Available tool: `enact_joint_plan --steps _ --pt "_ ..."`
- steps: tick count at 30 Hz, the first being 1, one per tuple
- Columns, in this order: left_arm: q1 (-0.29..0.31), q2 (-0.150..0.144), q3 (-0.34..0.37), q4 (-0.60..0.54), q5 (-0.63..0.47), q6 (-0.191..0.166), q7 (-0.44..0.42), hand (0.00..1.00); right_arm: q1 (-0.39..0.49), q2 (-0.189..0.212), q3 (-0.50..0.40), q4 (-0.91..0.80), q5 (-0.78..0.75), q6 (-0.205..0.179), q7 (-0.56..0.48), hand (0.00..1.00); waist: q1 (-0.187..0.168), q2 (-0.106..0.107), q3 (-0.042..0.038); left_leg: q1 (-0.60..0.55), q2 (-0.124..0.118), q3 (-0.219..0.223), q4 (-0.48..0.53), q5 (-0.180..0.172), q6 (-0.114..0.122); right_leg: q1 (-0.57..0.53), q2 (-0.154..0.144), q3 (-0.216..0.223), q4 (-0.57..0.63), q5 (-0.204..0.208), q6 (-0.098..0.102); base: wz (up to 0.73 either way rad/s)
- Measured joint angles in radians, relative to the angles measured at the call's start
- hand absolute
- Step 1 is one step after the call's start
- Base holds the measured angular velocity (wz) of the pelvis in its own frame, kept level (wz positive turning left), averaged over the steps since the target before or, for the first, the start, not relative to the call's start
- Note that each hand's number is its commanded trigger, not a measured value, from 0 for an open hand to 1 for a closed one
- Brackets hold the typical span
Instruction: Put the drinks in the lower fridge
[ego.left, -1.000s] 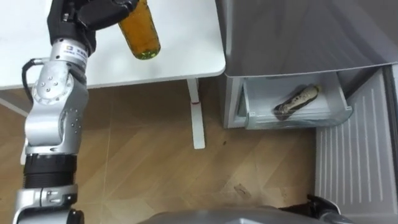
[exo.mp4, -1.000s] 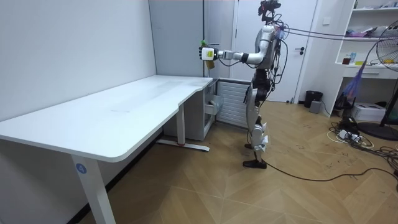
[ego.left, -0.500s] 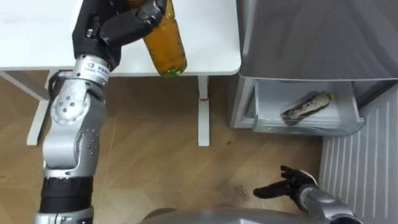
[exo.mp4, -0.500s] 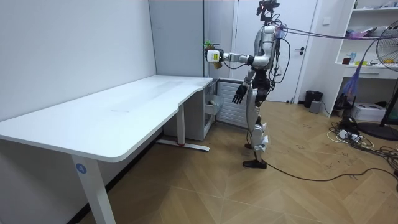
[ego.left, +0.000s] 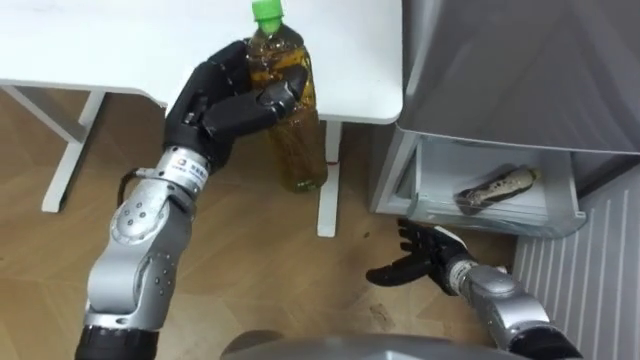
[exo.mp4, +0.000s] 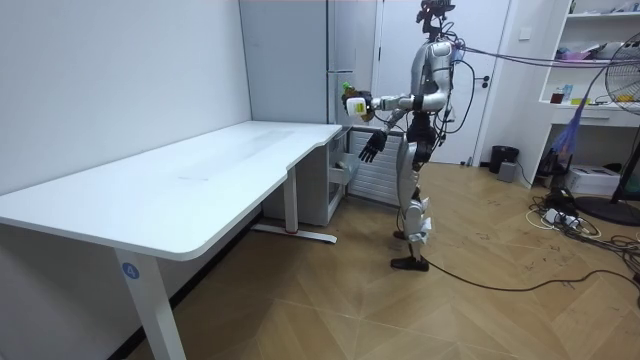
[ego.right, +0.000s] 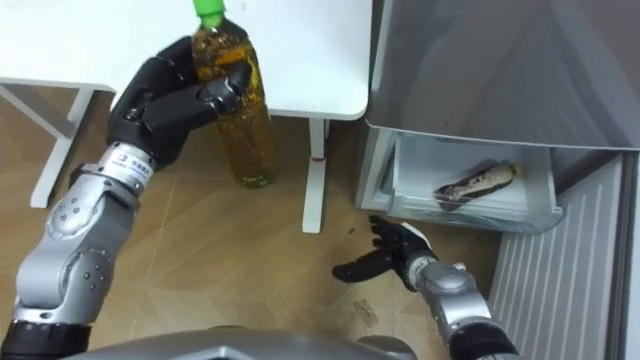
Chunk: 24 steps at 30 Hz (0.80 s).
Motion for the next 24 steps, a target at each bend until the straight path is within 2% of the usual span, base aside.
enact_joint_plan --steps 6,9,14,16,24 --pt "0.008 0.007 -0.056 0.079 0.003 0.000 -0.030 1.00 0.000 -0.018 0.028 -0.042 0.021 0.001 0.126 0.00 0.006 -0.006 0.0045 -0.008 -0.008 -0.002 0.006 0.000 0.000 0.004 -0.006 -0.001 -0.001 -0.006 0.001 0.00" --pt "0.016 0.017 -0.059 0.086 0.003 0.000 -0.046 1.00 0.004 -0.033 0.029 -0.095 0.024 0.002 0.188 0.00 0.006 -0.016 0.0090 -0.008 -0.010 -0.002 0.004 0.001 0.003 -0.002 -0.009 -0.001 0.001 -0.006 0.001 0.00" --pt "0.019 0.047 -0.063 0.086 0.003 0.000 -0.073 1.00 0.013 -0.049 0.029 -0.168 0.082 0.001 0.283 0.00 -0.001 -0.032 0.0049 -0.020 -0.014 0.000 0.004 0.002 0.004 -0.016 -0.013 -0.001 0.005 -0.007 0.003 0.00" --pt "0.026 0.062 -0.066 0.087 0.004 0.000 -0.073 1.00 0.042 -0.056 0.031 -0.214 0.115 0.001 0.323 0.00 0.003 -0.035 0.0030 -0.015 -0.013 0.002 0.002 0.002 0.004 -0.012 -0.014 -0.001 0.005 -0.007 0.003 0.00" --pt "0.033 0.071 -0.111 0.186 0.024 -0.001 -0.102 1.00 0.056 -0.063 0.040 -0.234 0.193 0.002 0.449 0.00 -0.007 -0.040 0.0075 -0.009 -0.013 0.002 0.001 0.002 0.004 -0.005 -0.014 -0.005 0.003 -0.007 0.003 0.00"
